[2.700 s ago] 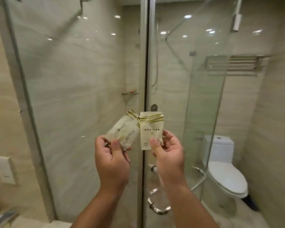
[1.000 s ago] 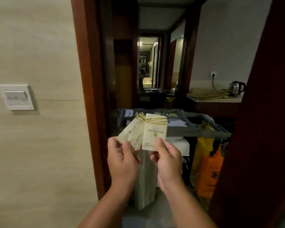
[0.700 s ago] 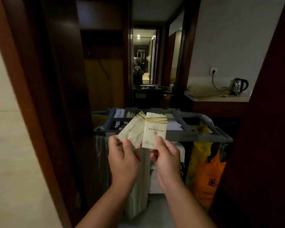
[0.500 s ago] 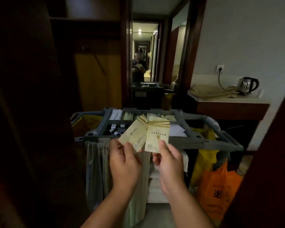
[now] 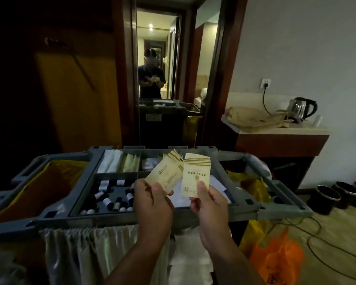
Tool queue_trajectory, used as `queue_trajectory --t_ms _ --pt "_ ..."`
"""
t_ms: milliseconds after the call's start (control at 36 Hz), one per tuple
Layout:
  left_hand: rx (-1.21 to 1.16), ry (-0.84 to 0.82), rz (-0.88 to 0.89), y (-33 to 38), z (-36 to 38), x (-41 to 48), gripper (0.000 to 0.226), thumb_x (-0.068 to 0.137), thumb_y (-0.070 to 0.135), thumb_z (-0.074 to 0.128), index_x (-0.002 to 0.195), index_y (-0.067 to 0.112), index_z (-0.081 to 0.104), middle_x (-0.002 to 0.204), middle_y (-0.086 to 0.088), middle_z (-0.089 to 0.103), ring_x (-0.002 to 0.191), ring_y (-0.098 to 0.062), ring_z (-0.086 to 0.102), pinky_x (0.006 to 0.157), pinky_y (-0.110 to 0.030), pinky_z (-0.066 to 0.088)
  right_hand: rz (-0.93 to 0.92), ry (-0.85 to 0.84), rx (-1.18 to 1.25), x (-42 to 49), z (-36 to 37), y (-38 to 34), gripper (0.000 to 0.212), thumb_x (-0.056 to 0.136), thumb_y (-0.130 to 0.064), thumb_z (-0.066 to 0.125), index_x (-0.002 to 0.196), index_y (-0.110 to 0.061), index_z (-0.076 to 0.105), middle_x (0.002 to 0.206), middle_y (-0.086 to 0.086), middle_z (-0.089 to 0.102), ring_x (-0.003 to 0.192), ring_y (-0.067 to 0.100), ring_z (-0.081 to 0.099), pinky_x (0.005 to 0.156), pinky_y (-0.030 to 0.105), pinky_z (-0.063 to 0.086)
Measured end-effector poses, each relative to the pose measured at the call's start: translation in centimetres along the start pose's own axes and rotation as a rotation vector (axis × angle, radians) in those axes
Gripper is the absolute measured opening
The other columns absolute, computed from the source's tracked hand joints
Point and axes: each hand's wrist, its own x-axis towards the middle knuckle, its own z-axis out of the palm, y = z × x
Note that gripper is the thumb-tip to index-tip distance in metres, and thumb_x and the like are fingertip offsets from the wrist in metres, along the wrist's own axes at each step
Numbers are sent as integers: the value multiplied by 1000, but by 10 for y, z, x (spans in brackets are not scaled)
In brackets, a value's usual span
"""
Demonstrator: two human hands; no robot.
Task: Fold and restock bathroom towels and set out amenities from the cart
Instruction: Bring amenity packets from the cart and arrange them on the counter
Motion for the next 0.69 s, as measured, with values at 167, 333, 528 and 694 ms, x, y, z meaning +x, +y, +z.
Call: queue_trajectory --t_ms 167,333,528,694 --pt "34 23 -88 -42 54 63 9 110 28 41 103 31 45 105 14 57 76 14 62 56 -18 50 -6 -19 -40 90 9 25 16 105 -31 53 98 -30 67 79 -16 73 78 13 66 78 32 57" --pt "163 73 -86 -92 113 132 7 109 28 44 106 24 48 104 -3 65 85 -15 67 57 -24 50 89 -91 -31 195 17 48 23 105 -30 54 100 -14 70 73 3 65 68 14 55 62 28 48" --pt "252 79 -31 -136 154 192 8 109 18 44 106 11 47 94 -7 62 82 -20 62 57 -13 43 99 -136 -63 284 32 79 24 107 -23 51 94 -11 68 71 4 62 66 14 55 64 32 46" --pt "385 19 0 -185 175 232 9 107 12 47 102 19 45 83 6 57 74 -1 57 55 -14 36 115 -153 -310 350 55 126 29 108 -21 49 91 -6 67 85 17 67 68 16 56 59 28 46"
